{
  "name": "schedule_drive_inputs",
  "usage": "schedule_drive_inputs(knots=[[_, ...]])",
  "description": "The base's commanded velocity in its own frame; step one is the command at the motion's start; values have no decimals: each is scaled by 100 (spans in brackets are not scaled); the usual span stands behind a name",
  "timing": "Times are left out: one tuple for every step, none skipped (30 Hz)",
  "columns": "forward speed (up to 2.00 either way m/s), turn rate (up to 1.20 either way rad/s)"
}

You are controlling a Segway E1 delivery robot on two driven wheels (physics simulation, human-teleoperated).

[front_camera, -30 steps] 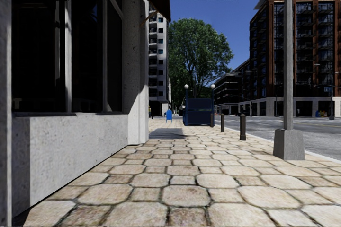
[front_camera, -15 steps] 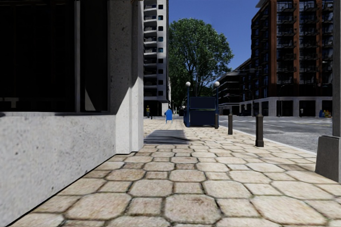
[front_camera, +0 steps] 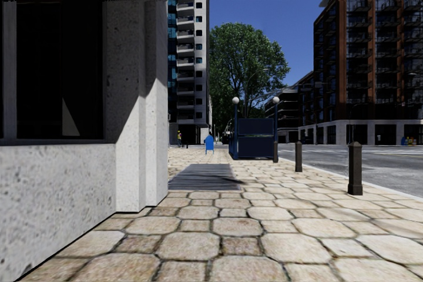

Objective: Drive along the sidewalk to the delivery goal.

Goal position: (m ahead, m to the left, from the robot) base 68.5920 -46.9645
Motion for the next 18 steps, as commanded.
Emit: schedule_drive_inputs(knots=[[200, 0], [200, 0], [200, 0], [200, 0], [200, 0], [200, 0], [200, 0], [200, 0], [200, 0], [200, 0], [200, 0], [200, 0], [200, 0], [200, 0], [200, 0], [200, 0], [200, 0], [200, 0]])
